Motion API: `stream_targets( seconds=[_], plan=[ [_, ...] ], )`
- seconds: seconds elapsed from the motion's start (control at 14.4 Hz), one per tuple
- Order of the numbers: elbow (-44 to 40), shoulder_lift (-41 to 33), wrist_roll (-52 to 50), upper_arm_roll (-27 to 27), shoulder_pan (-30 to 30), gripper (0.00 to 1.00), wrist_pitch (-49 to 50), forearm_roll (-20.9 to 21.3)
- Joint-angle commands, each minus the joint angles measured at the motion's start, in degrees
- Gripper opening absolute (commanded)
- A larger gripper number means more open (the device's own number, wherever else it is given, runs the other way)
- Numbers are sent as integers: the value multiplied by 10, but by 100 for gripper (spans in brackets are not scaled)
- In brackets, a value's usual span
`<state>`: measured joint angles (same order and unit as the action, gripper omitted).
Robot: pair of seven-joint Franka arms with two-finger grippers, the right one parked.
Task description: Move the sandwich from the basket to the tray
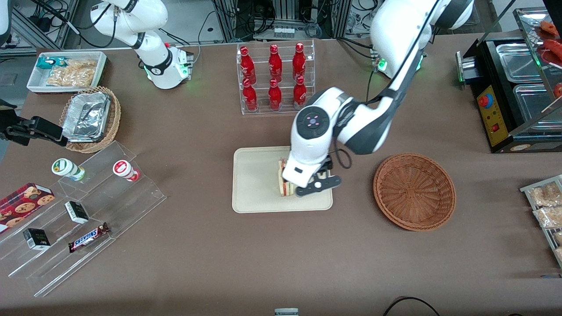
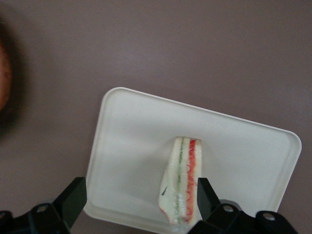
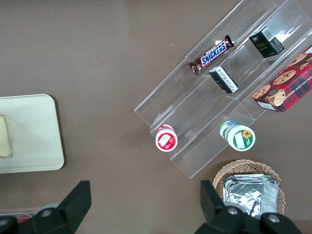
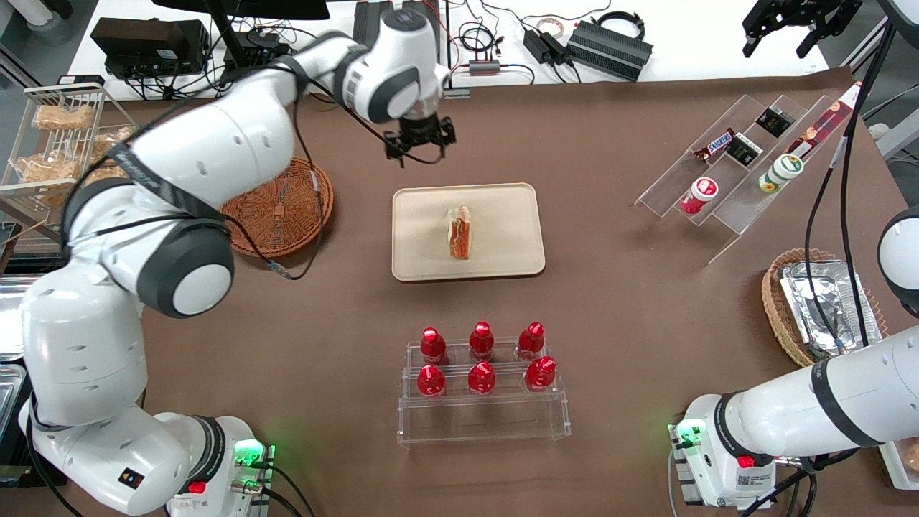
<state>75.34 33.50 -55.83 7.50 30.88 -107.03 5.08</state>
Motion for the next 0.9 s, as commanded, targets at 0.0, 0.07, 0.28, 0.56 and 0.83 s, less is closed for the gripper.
stream_targets(
  seconds=[0.0,0.07,0.28,0.56,0.83],
  plan=[
    [30,-59,66,4,-64,100,74,-2],
    [39,-81,94,3,-86,100,97,-2],
    [67,-136,211,4,-183,100,141,-4],
    [68,-171,384,4,-294,100,212,-22],
    [68,-208,464,7,-373,100,257,-23]
  ],
)
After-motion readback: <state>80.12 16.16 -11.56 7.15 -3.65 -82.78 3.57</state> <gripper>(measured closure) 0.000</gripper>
